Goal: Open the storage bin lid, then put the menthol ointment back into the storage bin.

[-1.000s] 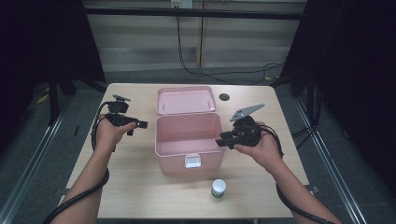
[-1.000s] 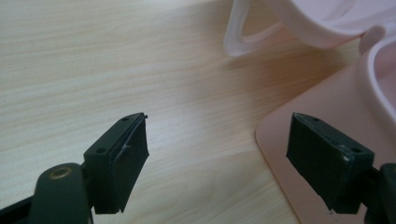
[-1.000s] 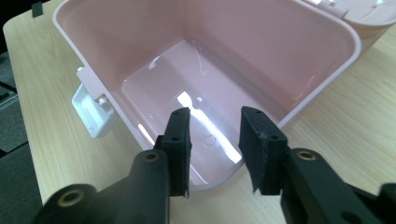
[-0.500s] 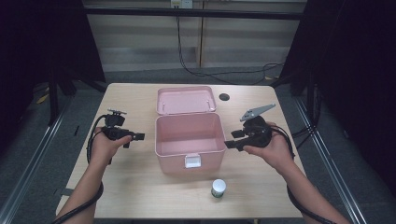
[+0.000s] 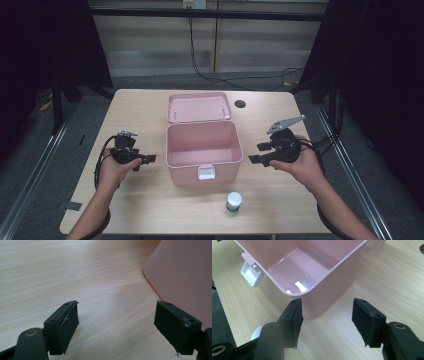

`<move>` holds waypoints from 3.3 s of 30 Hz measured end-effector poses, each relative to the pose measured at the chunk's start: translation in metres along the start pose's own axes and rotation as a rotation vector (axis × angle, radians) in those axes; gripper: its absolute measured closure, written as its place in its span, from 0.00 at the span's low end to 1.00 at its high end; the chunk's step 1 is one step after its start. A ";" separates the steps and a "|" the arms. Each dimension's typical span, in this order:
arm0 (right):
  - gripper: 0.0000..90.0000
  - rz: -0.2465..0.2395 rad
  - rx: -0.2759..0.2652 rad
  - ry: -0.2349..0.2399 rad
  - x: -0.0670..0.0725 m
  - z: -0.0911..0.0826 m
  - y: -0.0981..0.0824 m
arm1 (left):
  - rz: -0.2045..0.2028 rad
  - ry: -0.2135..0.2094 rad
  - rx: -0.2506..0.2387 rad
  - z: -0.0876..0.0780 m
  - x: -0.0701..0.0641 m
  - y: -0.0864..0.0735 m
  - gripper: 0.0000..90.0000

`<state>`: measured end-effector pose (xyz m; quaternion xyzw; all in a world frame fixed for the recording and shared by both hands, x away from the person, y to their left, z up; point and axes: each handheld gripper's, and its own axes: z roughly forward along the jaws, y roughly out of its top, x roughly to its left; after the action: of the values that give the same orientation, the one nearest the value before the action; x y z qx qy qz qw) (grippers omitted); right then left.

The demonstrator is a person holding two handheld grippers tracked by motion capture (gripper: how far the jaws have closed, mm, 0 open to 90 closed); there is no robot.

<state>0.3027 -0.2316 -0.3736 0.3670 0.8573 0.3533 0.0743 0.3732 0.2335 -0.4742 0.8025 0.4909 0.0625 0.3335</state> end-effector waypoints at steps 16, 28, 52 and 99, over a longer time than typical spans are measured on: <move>0.42 0.001 0.031 0.024 -0.002 0.001 -0.016 | 0.090 0.026 -0.022 0.013 -0.006 -0.021 0.20; 0.41 -0.019 0.066 0.028 0.003 0.003 -0.021 | 0.160 0.053 -0.092 0.015 -0.009 -0.032 0.18; 0.37 -0.094 0.159 0.055 0.022 0.014 -0.030 | 0.234 0.075 -0.132 0.019 -0.012 -0.041 0.14; 0.40 -0.233 0.283 0.163 0.062 0.046 -0.025 | 0.236 0.077 -0.131 0.018 -0.012 -0.041 0.14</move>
<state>0.2615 -0.1765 -0.4160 0.2421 0.9382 0.2471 -0.0074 0.3445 0.2268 -0.5100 0.8282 0.4002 0.1639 0.3564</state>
